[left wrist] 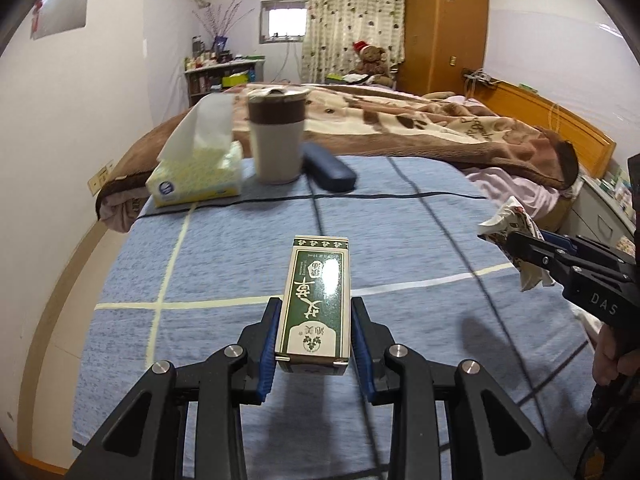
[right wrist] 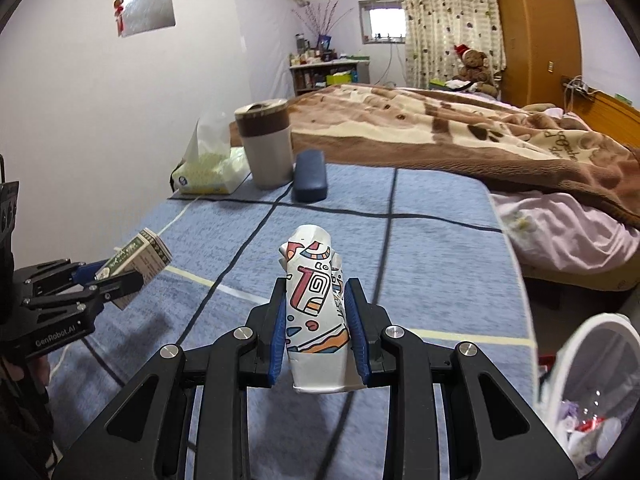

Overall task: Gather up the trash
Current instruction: 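Carry the paper cup and green box over the wastebasket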

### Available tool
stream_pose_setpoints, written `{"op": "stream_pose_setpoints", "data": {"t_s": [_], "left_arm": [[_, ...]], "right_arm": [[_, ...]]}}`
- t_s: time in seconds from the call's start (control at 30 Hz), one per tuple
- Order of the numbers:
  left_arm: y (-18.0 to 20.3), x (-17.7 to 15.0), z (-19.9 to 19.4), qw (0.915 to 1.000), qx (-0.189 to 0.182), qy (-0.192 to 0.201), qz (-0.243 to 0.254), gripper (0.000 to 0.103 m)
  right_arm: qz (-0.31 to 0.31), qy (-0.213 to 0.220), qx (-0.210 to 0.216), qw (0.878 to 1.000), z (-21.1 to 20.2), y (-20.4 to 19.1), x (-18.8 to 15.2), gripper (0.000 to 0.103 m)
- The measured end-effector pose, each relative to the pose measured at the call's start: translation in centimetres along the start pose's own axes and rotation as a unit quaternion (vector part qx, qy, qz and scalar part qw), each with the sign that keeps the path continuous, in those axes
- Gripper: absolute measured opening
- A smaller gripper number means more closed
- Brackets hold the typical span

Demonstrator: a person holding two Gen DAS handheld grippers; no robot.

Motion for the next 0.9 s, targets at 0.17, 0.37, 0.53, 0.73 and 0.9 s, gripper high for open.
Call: {"op": "stream_pose_setpoints", "data": {"t_s": [0.17,0.37,0.53,0.73,0.9], "left_arm": [[3.7,0.2,-1.9,0.9994,-0.018,0.018,0.022,0.033],[8.5,0.2,-3.7,0.9973,-0.042,0.035,0.050,0.033],[11.9,0.4,-4.7,0.9949,-0.060,0.045,0.067,0.033],[15.7,0.2,-5.7,0.9914,-0.080,0.053,0.089,0.033],[18.7,0.0,-6.4,0.9882,-0.099,0.056,0.103,0.033]], "right_arm": [[0.008,0.018,-0.013,1.000,-2.4,1.6,-0.5,0.029],[0.024,0.038,-0.035,0.998,-5.1,3.9,-1.3,0.029],[0.037,0.049,-0.053,0.997,-7.1,5.8,-2.1,0.029],[0.062,0.062,-0.073,0.993,-9.0,8.2,-3.0,0.029],[0.080,0.074,-0.089,0.990,-10.7,10.0,-3.9,0.029]]}}
Point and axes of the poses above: each gripper's, at about its wrist camera, not at the fingertips, and z roughly the way its jaws point, y to its right, x to its top, the point moved 6 cm from there along z, roughly the way its jaws point, and after that the axes turned 6 degrees about -y, right-handed, at the moved point
